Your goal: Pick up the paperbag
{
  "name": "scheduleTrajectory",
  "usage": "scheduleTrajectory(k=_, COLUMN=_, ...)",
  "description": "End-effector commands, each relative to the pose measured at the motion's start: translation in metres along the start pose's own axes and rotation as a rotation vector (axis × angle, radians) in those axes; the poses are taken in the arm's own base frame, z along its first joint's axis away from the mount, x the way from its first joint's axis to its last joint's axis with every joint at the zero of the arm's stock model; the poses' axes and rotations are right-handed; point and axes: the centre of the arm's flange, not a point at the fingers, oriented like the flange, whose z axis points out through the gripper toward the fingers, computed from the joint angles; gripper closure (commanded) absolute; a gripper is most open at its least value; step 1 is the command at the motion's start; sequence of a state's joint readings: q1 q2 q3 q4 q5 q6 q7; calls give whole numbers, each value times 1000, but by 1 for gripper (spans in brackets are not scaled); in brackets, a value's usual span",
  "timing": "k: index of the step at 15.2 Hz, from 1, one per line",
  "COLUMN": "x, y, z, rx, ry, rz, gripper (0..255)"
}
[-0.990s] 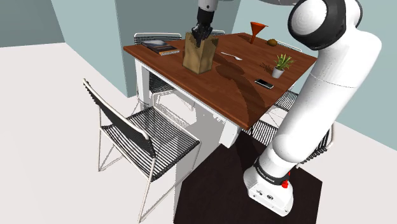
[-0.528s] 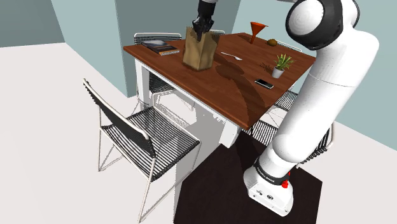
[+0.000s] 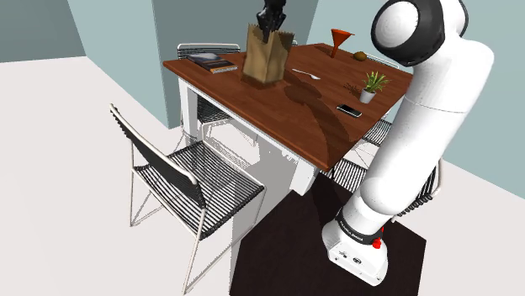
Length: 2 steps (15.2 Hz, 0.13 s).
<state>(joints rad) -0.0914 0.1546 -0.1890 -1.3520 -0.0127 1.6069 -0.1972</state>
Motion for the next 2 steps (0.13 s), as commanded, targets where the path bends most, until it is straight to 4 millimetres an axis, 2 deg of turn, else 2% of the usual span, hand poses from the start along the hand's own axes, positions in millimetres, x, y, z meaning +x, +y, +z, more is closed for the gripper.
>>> scheduleTrajectory(k=1, x=0, y=0, z=-5, rx=0, ry=1, rz=0, gripper=255)
scheduleTrajectory(k=2, x=1, y=0, z=-5, rx=0, ry=1, rz=0, gripper=255)
